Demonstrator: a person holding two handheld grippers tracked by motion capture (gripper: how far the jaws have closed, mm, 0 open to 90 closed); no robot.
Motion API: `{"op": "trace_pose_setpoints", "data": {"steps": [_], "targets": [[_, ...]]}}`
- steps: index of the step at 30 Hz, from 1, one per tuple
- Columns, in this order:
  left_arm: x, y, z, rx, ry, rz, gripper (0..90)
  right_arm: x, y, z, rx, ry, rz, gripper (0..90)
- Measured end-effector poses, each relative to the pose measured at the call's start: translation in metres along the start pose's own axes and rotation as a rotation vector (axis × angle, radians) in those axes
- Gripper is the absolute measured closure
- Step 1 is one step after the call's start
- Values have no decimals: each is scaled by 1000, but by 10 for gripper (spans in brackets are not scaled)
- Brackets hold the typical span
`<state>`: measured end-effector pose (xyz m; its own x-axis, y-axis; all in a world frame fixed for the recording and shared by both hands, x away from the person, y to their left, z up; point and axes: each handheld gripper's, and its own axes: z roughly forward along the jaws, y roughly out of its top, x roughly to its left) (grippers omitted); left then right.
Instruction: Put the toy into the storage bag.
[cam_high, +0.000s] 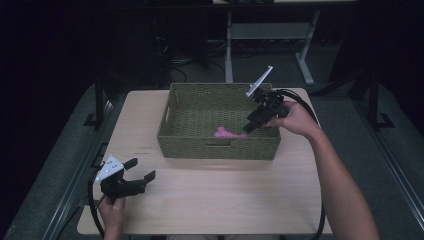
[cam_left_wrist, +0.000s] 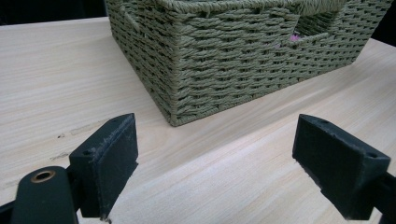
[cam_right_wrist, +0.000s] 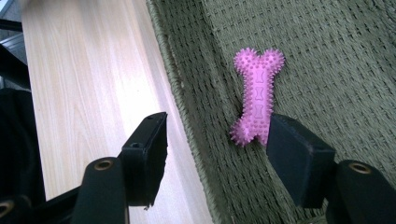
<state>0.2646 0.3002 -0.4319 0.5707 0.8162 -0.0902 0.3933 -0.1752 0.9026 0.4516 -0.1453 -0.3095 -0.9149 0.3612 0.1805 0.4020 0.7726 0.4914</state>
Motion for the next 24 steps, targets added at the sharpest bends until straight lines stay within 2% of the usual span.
{"op": "trace_pose_setpoints", "data": {"steps": [13,24], "targets": [[0,0,0,0,0,0,136,9,-11,-3,-4,3,-3,373],[-1,0,1,7,2,7,137,22,-27,-8,-12,-1,-15,364]]}}
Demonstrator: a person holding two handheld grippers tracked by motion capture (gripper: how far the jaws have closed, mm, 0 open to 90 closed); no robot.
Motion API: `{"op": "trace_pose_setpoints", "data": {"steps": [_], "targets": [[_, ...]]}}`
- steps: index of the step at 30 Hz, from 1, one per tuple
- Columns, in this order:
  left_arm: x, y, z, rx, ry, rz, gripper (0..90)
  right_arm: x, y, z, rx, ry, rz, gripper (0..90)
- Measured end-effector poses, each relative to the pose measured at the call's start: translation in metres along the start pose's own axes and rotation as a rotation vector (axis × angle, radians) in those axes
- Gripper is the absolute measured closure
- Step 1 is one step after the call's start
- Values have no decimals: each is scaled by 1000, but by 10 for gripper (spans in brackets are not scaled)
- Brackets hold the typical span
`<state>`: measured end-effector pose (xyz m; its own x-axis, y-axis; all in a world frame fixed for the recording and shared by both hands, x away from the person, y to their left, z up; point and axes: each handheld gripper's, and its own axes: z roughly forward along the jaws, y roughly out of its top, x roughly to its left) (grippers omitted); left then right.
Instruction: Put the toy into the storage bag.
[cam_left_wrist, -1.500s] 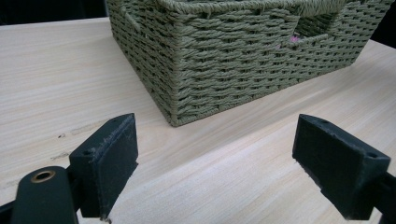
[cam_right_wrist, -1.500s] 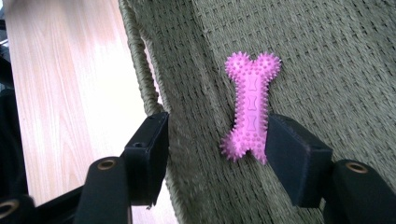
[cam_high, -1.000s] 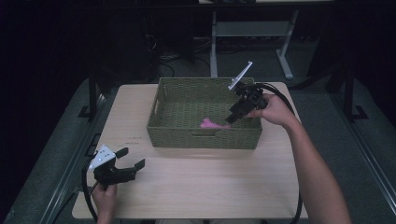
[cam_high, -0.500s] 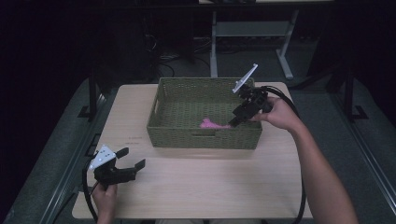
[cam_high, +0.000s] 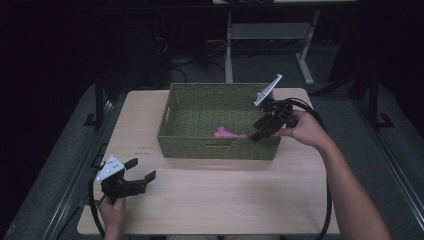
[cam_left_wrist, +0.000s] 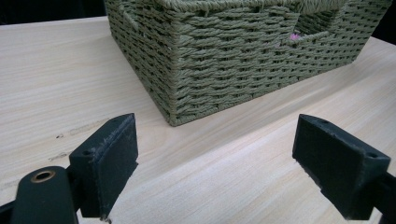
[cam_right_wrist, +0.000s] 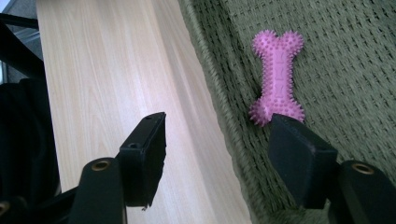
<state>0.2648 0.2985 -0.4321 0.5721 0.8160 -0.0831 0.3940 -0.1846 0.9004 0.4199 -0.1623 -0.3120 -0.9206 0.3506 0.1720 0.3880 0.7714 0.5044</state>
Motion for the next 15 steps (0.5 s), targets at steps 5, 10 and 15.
{"op": "trace_pose_setpoints", "data": {"steps": [5,10,15], "targets": [[0,0,0,-2,0,-4,137,5,-7,-4,-22,3,2,361],[0,0,0,0,2,0,136,11,-20,-7,-47,-3,0,358],[1,0,0,-2,2,-4,137,14,-29,-6,-50,-2,7,357]]}}
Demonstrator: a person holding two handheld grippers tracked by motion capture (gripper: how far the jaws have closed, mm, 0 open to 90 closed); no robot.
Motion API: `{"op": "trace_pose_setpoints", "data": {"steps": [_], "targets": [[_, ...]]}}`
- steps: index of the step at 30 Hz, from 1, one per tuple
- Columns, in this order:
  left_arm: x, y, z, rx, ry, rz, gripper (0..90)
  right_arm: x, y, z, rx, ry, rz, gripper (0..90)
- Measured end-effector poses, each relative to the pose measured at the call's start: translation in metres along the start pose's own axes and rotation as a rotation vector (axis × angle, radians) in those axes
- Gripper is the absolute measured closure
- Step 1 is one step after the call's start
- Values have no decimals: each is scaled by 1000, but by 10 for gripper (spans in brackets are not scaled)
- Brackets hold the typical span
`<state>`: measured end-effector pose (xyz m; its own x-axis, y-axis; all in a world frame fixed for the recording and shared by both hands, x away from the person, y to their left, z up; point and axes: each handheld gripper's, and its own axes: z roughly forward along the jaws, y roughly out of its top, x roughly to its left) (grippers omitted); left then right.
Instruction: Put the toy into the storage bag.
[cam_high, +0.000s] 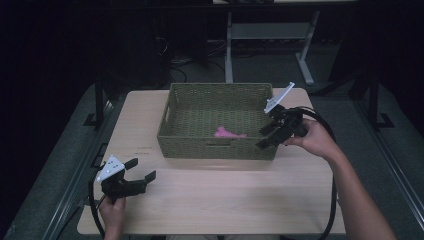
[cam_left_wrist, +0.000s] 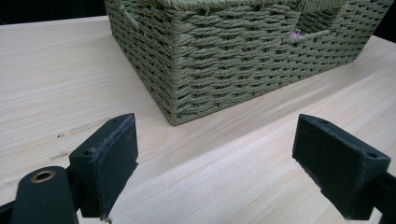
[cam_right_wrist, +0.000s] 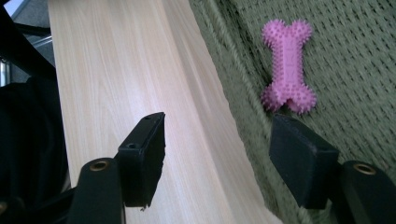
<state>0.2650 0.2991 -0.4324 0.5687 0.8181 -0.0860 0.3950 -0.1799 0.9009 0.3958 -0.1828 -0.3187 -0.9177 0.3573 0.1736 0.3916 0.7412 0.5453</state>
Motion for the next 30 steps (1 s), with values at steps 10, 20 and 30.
{"op": "trace_pose_setpoints", "data": {"steps": [10,20,30], "targets": [[0,0,0,0,1,2,137,9,-24,4,2,0,13,352],[-1,0,0,3,1,3,137,13,-47,13,4,9,35,348],[-1,0,0,4,2,5,137,17,-65,21,6,10,55,343]]}}
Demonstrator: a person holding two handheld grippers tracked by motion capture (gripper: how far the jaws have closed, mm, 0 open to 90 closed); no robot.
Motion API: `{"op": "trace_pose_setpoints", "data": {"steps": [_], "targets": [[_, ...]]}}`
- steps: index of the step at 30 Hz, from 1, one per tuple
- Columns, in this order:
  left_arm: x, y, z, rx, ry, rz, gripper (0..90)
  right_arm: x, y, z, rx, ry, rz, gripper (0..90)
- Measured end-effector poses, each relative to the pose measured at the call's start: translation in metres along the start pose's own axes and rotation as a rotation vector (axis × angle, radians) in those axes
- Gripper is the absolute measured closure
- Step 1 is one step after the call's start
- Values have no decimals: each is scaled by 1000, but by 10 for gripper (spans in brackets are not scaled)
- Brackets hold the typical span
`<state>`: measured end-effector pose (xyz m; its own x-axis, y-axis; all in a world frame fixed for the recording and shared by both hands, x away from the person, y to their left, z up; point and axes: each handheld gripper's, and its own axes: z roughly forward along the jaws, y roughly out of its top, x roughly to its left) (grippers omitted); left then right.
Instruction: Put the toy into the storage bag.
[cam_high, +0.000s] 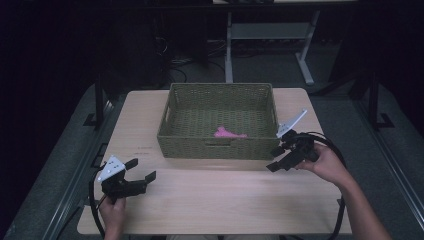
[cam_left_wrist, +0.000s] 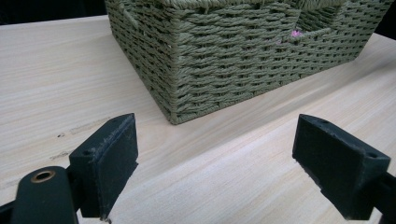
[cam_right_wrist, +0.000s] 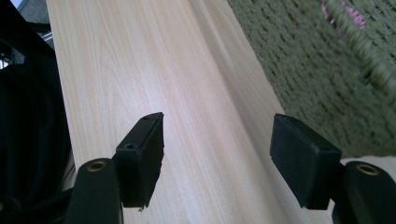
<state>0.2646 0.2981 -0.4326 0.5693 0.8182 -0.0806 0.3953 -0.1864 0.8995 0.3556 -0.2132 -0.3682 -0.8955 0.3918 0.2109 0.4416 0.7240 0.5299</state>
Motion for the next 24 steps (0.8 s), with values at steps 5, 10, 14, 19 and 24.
{"op": "trace_pose_setpoints", "data": {"steps": [5,10,14,19,24], "targets": [[-1,0,0,4,0,7,136,3,-12,5,2,-4,9,334],[0,0,1,3,0,3,137,4,-20,8,-4,-6,14,332],[-1,0,0,6,2,8,137,7,-28,12,-3,-8,19,326],[0,0,1,3,2,3,137,10,-35,14,-14,-13,26,318],[-1,0,0,7,3,7,137,12,-42,17,-16,-17,30,317]]}}
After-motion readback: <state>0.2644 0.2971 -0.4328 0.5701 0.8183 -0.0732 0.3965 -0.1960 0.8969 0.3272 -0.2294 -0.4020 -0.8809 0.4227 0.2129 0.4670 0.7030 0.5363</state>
